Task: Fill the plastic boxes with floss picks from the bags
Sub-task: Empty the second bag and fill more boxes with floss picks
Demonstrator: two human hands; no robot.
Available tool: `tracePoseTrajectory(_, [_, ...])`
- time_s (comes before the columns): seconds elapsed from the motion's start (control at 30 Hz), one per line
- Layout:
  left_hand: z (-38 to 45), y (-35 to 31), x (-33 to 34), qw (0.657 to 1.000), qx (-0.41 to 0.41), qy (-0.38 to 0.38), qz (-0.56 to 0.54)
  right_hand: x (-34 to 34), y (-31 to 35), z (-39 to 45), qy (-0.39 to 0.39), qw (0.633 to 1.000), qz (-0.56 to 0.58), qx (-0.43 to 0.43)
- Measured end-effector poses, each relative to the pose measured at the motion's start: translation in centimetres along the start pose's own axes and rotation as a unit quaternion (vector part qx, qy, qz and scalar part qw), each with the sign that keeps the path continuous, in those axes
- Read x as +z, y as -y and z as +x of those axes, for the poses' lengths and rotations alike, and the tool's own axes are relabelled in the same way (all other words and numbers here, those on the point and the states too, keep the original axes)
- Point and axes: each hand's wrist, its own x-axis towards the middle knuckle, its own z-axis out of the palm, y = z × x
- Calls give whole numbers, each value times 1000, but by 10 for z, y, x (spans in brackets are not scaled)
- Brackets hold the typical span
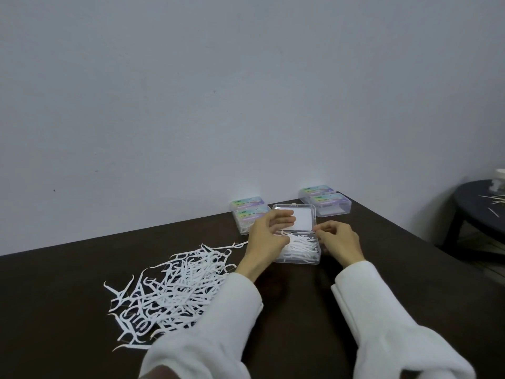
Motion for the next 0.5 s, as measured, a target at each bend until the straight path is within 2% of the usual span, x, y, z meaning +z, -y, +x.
tracePoseTrajectory(0.13, [0,1,-8,992,-8,-120,40,1,1,-3,40,999,-23,-12])
tracePoseTrajectory(0.2, [2,8,-13,983,-49,-162,67,2,2,-4,49,998,-38,-21])
tracePoseTrajectory(0.3, [4,18,-12,979,-117,-166,32,4,4,-5,32,999,1,-5])
tracePoseTrajectory(0.4, [5,22,-6,977,-150,-146,-43,8,4,-5,38,998,53,17])
tracePoseTrajectory(0.5, [10,30,1,975,-176,-113,-74,12,4,-4,49,997,57,22])
